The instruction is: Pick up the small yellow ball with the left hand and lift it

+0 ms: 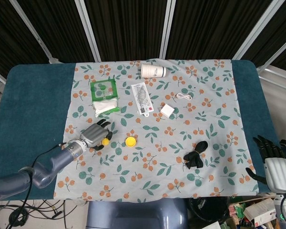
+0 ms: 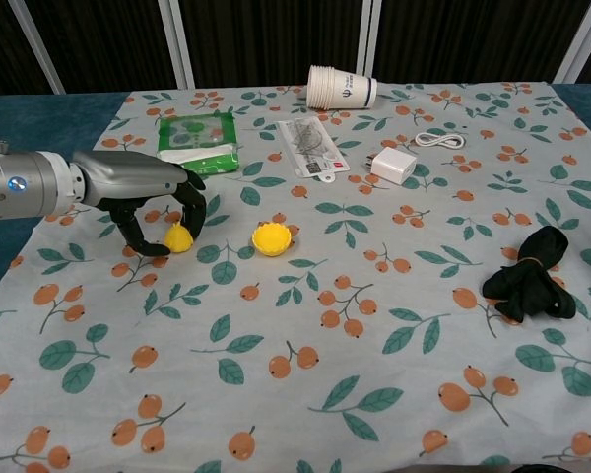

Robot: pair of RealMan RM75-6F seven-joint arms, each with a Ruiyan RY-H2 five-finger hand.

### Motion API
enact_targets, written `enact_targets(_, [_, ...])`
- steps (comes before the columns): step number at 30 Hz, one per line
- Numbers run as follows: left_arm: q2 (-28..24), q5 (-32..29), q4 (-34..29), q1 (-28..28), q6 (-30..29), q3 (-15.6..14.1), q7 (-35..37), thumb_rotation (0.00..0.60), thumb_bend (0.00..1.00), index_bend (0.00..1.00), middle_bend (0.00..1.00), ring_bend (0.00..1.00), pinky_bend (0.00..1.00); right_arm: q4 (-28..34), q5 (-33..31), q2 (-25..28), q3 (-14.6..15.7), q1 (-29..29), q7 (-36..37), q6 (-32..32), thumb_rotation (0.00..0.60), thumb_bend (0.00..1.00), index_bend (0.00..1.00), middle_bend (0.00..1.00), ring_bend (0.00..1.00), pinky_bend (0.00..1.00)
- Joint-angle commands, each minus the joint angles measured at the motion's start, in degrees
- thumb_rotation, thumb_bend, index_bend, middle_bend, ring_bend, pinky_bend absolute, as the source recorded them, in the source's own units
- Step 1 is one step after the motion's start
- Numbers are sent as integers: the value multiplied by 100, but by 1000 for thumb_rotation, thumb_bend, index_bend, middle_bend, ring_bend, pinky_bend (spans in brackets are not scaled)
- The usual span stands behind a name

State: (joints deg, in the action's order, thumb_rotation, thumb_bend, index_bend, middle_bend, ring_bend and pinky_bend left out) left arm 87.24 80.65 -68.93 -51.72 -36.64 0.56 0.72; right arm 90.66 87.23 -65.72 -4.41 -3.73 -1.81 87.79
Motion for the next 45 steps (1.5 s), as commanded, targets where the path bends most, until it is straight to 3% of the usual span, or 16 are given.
enact_targets(1, [-13,5,-13,-1,-5,4,25,600,387,468,482,63,54,15,-21,0,-12,3,-11,-1,600,93,111,72,107,189])
enact_targets(13, [-273,122,-417,72,-709,323,99,600,387,469,475,74,98,44,-31,3,-23,13,-30,20,600,96,111,71,107,190])
enact_targets(21, [100,369,-492,157,-1466,485,-137,600,386,473,472,74,108,56,-31,7,-25,25,-30,38,600,97,111,72,107,190])
enact_targets(32, [549,476,-351,-84,-1331,481,-527,600,386,473,472,74,108,72,-83,15,-45,40,-26,42,600,99,111,72,107,189])
enact_targets(45, [872,465,198,-110,-1199,352,-410,600,384,472,461,74,107,116,-132,25,-54,53,-74,25,600,99,111,72,107,190])
